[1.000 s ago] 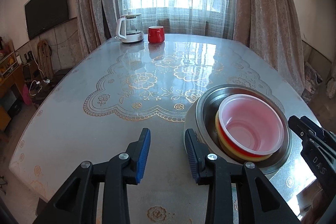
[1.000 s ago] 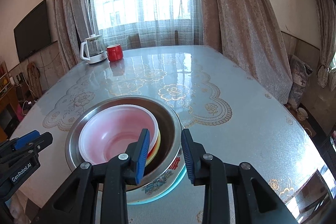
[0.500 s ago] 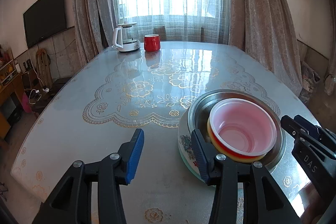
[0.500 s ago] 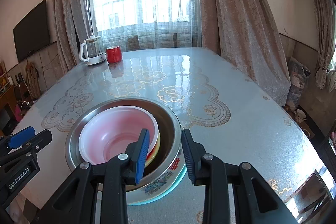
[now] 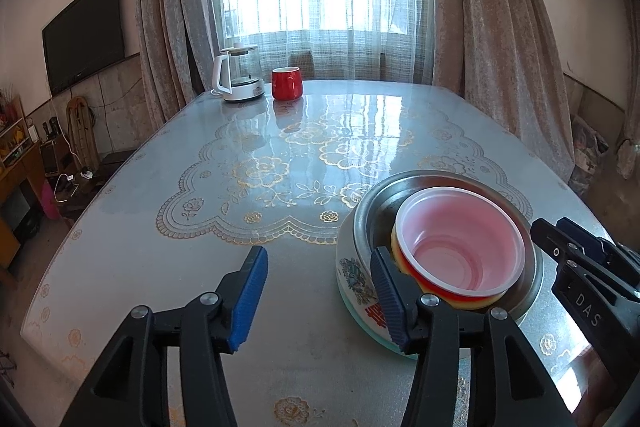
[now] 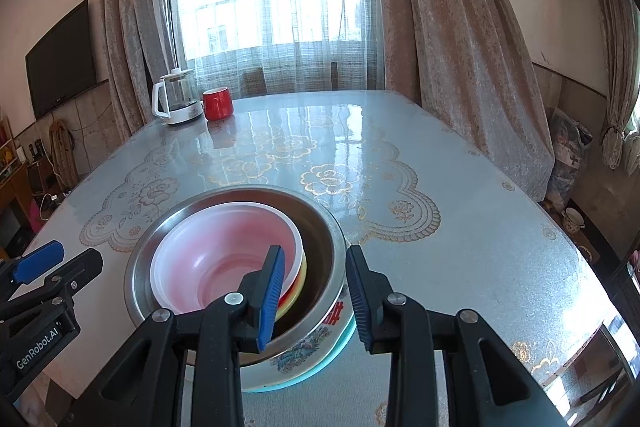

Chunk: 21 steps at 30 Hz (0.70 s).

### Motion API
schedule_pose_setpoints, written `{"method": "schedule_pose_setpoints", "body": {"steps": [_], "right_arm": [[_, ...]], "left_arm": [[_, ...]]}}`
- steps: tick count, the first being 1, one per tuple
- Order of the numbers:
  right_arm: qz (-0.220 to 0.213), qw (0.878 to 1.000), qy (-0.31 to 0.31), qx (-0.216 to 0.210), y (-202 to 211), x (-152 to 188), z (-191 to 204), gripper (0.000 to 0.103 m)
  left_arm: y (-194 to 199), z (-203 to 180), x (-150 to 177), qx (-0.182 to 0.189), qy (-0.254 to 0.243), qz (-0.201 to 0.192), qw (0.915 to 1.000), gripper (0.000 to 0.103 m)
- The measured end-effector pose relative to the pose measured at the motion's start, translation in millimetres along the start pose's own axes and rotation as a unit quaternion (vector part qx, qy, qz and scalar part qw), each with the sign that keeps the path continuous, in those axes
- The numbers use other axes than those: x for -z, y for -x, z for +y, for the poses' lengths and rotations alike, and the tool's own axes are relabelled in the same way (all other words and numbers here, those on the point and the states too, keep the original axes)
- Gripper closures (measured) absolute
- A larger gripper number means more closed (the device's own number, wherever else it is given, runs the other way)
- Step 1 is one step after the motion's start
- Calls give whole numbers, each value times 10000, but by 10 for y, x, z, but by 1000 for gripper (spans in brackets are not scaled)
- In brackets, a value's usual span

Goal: Organize plates and bowls

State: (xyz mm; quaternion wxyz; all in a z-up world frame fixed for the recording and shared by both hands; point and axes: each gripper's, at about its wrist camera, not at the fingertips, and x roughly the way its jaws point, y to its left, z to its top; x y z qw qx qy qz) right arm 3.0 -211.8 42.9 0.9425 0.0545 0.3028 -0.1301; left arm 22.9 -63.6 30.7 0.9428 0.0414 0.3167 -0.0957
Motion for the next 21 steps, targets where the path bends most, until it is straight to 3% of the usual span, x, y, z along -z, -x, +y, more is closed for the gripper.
{"method": "schedule_pose_setpoints", "body": {"steps": [21], "right_arm": [[5, 10000, -26, -1, -7, 13, -15, 71]], "left_arm": [[-3, 10, -6, -18, -16, 15, 10000, 46]]}}
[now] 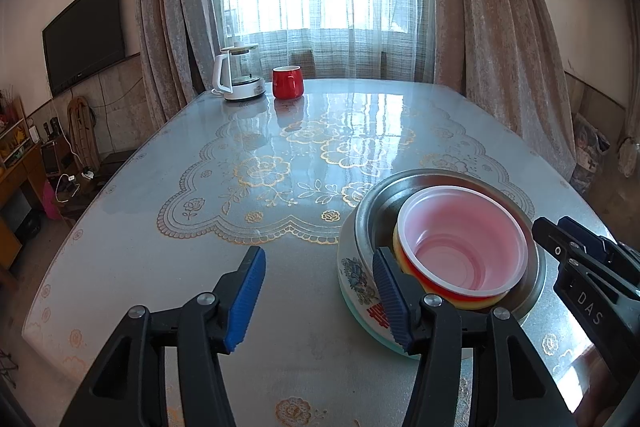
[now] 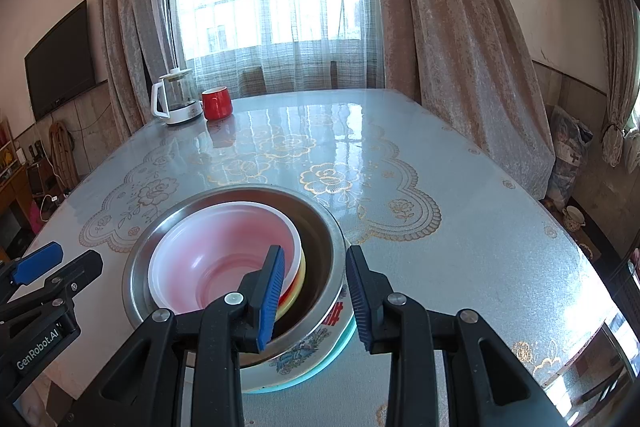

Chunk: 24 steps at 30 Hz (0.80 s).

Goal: Organize plates and bowls

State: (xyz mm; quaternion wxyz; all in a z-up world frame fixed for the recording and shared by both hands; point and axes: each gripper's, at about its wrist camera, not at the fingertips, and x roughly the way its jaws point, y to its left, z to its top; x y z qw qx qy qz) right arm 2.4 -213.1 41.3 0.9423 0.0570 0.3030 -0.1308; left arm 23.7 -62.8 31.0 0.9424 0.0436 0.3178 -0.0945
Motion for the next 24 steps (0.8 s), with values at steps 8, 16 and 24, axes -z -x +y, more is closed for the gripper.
{"method": "schedule_pose_setpoints", "body": {"steps": [8, 16, 24], "right_arm": [[6, 10000, -6, 0, 0, -1, 0, 71], [-5, 10000, 10, -9, -15, 7, 17, 71], [-6, 10000, 8, -9, -18, 7, 19, 71]], "left_arm": [[3, -5, -3, -2, 0, -2, 10000, 45], [14, -14, -18, -12, -17, -40, 10000, 45], [17, -18, -20, -18, -24, -47, 10000, 45]]}}
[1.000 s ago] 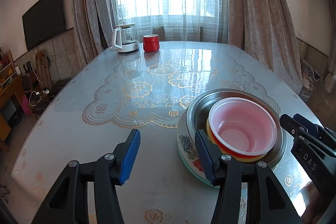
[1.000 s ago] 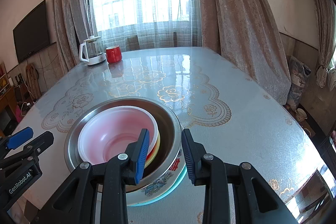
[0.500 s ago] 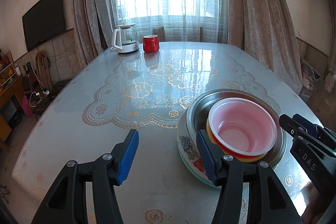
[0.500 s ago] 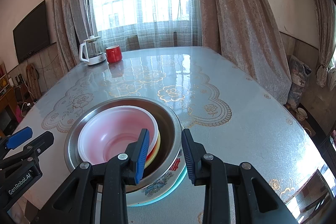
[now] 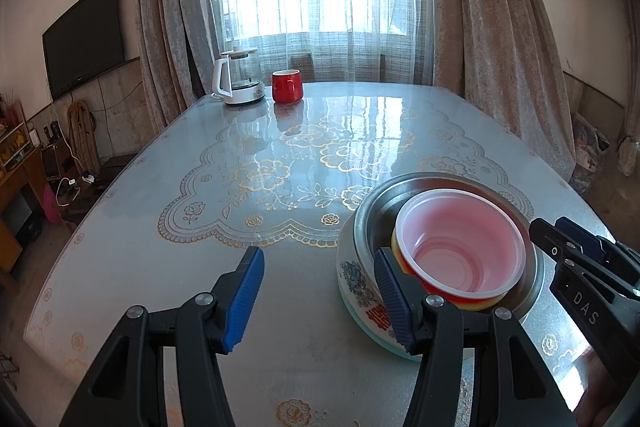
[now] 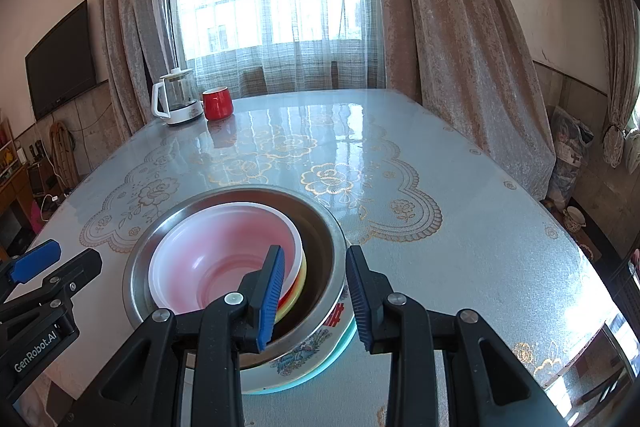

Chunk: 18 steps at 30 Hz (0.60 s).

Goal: Organize plates and bowls

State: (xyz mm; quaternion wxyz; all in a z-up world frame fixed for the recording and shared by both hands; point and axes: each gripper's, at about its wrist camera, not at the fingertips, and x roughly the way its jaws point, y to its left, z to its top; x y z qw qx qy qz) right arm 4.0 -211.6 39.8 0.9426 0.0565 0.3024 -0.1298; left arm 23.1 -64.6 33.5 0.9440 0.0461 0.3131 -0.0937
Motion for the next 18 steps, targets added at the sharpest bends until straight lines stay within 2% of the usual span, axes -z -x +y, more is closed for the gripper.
{"method": "schedule_pose_setpoints", "body": {"steps": [6, 12, 13, 15, 18], "right_arm": [[1, 10000, 4, 3, -3, 4, -1, 71], [14, 10000, -2, 8, -13, -7, -10, 71], [10, 10000, -6, 8, -12, -8, -9, 71], [3, 10000, -22, 1, -13, -22, -23, 71], [-29, 10000, -32, 6, -18, -40, -48, 71]], "left_arm": [[16, -34, 4, 5, -48, -35, 10000, 40], [39, -2, -13, 61, 30, -188, 9998, 41], [41, 8, -18, 94, 58, -208, 9997, 42], [48, 39, -25, 173, 145, -261, 9994, 51], [35, 74, -52, 100, 167, -269, 9994, 50]]}}
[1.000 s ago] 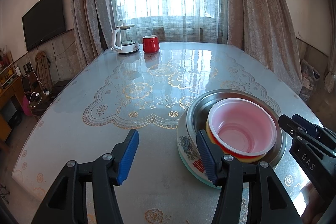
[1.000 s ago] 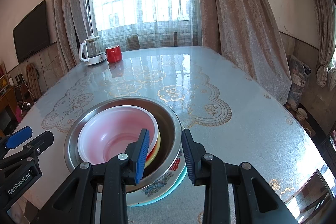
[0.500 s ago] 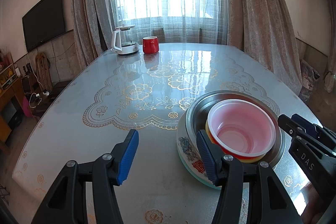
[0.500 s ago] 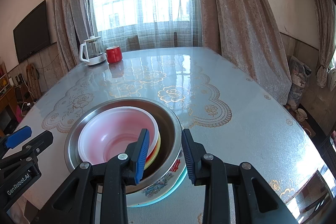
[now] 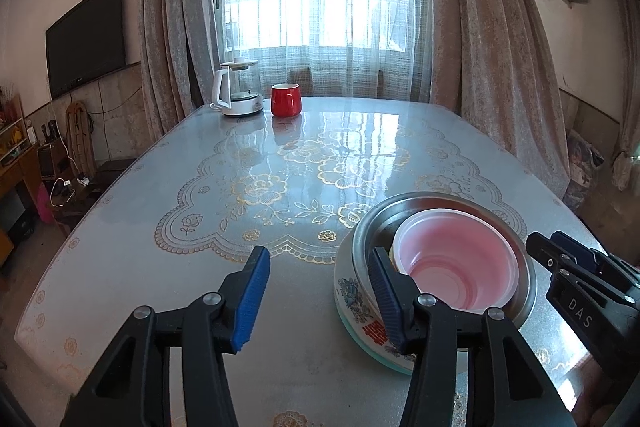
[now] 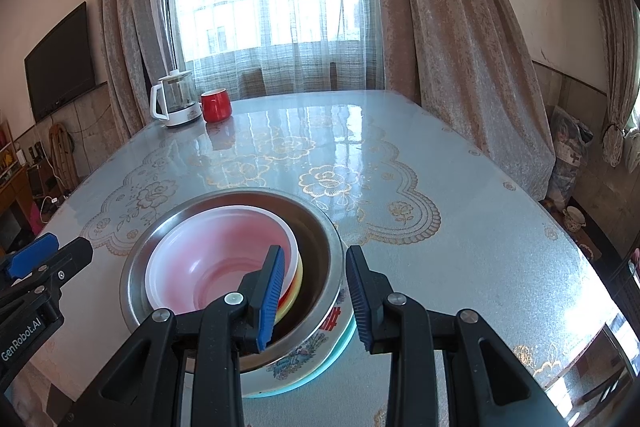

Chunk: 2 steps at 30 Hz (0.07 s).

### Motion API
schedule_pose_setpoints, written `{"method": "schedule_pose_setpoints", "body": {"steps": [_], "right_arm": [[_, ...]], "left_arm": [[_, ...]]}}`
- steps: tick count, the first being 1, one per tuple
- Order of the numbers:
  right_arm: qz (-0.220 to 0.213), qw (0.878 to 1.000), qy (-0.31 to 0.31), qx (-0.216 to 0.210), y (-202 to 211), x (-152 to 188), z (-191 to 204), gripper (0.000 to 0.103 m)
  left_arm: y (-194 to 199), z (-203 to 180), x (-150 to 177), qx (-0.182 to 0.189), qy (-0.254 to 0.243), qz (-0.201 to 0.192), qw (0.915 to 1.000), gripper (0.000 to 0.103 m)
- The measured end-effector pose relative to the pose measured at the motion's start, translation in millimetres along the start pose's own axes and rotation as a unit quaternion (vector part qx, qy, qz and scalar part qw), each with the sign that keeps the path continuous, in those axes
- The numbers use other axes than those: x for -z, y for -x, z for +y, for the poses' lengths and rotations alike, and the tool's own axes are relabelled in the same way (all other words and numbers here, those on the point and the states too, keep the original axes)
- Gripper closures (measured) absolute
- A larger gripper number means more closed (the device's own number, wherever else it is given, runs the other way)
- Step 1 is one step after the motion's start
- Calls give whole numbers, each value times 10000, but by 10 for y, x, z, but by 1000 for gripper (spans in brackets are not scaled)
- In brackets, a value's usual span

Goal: Organize plates and bowls

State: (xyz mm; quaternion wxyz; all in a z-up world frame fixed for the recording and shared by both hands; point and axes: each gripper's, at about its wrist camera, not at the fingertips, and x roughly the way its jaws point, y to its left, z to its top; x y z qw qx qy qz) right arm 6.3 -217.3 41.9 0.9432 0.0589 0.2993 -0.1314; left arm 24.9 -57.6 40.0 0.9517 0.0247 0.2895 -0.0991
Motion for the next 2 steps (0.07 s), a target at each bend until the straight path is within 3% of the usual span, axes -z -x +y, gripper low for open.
{"method": "schedule_pose_setpoints", "body": {"steps": [2], "right_arm": [[-14, 10000, -97, -4, -11, -30, -73, 71]], "left_arm": [[-33, 63, -15, 71, 51, 92, 9999, 43]]}}
